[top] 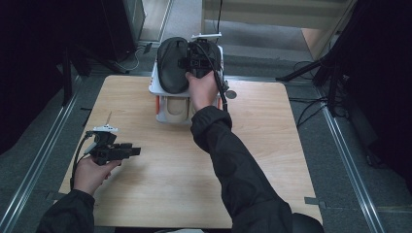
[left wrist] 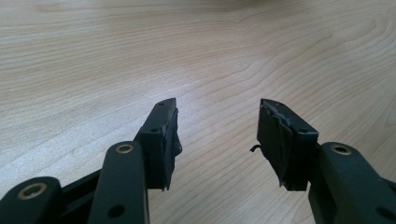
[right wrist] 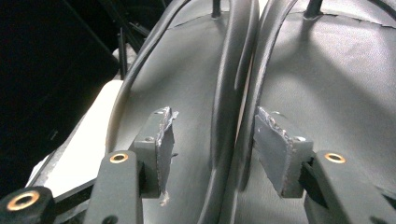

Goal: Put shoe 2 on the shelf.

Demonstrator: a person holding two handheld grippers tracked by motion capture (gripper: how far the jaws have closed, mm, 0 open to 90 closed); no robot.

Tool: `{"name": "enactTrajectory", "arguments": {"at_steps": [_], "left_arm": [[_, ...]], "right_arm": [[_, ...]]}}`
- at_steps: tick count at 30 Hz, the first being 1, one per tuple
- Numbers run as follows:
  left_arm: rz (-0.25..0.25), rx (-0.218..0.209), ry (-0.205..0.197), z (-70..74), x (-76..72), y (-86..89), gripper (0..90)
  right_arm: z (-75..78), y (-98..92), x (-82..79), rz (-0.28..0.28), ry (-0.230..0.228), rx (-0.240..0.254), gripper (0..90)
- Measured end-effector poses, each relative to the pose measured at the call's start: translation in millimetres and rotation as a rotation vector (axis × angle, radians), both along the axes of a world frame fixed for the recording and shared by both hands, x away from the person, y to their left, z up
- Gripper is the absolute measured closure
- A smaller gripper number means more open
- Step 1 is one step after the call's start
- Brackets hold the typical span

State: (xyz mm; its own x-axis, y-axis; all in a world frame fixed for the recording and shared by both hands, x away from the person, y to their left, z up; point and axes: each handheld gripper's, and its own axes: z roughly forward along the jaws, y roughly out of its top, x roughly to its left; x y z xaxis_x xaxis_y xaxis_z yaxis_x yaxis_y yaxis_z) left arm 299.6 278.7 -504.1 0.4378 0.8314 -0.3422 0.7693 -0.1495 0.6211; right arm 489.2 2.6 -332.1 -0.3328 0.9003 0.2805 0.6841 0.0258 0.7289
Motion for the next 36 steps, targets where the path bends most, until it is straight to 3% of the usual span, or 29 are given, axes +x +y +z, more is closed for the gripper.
{"name": "enactTrajectory", "arguments": {"at_steps": [4,10,18,36], "left_arm": [[-0.001,0.002,0.004,0.2,-0.1,-0.1,48.5],[-0.003,0.006,0.006,-0.5,0.3,-0.9,48.4],[-0.007,0.009,0.007,0.3,0.1,-1.1,48.4],[-0.007,0.012,0.005,-0.3,0.1,-1.3,48.2]], "right_arm": [[1.0,-3.7,-7.6,0.038,0.006,0.013,45.7],[3.0,-9.4,-24.1,0.080,-0.004,-0.005,40.3],[0.9,-18.6,-47.9,0.135,-0.005,0.048,33.6],[-30.3,-16.1,-111.6,0.300,-0.024,0.081,31.8]]}}
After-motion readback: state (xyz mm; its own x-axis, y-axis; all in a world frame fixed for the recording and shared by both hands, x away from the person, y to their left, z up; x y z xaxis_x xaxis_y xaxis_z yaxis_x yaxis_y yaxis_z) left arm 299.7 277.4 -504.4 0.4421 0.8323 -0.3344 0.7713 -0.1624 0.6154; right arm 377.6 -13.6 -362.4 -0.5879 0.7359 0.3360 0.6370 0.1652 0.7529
